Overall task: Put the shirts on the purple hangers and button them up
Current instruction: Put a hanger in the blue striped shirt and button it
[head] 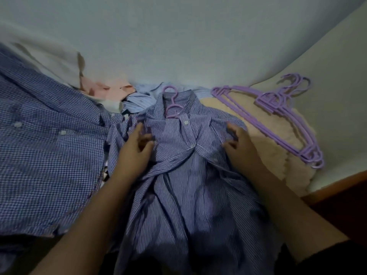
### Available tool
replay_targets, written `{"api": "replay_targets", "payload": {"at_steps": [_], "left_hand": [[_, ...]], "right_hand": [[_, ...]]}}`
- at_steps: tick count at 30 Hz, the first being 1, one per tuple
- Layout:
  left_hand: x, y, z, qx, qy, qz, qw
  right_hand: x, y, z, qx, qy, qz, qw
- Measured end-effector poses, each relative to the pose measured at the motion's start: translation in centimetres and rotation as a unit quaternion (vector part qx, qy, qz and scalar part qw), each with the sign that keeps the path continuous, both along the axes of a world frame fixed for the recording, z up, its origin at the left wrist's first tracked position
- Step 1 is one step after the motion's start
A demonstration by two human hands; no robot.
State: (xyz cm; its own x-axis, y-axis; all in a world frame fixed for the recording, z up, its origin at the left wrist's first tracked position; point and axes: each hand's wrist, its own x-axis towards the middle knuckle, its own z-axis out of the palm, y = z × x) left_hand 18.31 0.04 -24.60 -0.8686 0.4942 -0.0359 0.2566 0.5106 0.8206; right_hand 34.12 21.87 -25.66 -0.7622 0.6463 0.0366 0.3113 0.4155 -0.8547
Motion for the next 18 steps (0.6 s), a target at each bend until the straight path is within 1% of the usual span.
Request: {"api": "replay_targets", "payload": {"at_steps": [2,4,8,11,13,15,18], "left_hand": [[1.8,-1.8,0.2,-0.042,0.062,0.008,0.997],[3.2,-3.6,0.0,-0.082,0.085,0.012,0.993],[4.5,-6.1,-0.5,-0.179,0.079,0.005,0.981],[4.8,-7.2,-0.8,-0.287,0.051,-0.038,0.956],[5.3,-7.4,-0.4,-0.325,0.059,-0.055,0.942],[6.2,-7.3,0.5,-0.316,0.091,-0.046,0.943],[9.0,-7.2,2.5,-0.235,0.158,0.004,0.959]], "right_hand": [[2.4,-1.4,0.2,0.038,0.023,-0.013,0.999],[4.8,-3.0,0.3,0.065,0.021,-0.028,0.997],[8.7,-5.4,0.1,0.096,-0.023,-0.053,0.994],[10.7,-6.4,-0.3,0.102,-0.048,-0.083,0.990],[11.5,-6.9,0.0,0.101,-0.070,-0.085,0.989],[11.9,-7.5,0.4,0.117,-0.070,-0.075,0.988],[11.8,-8.7,1.0,0.123,-0.052,-0.046,0.990]]}}
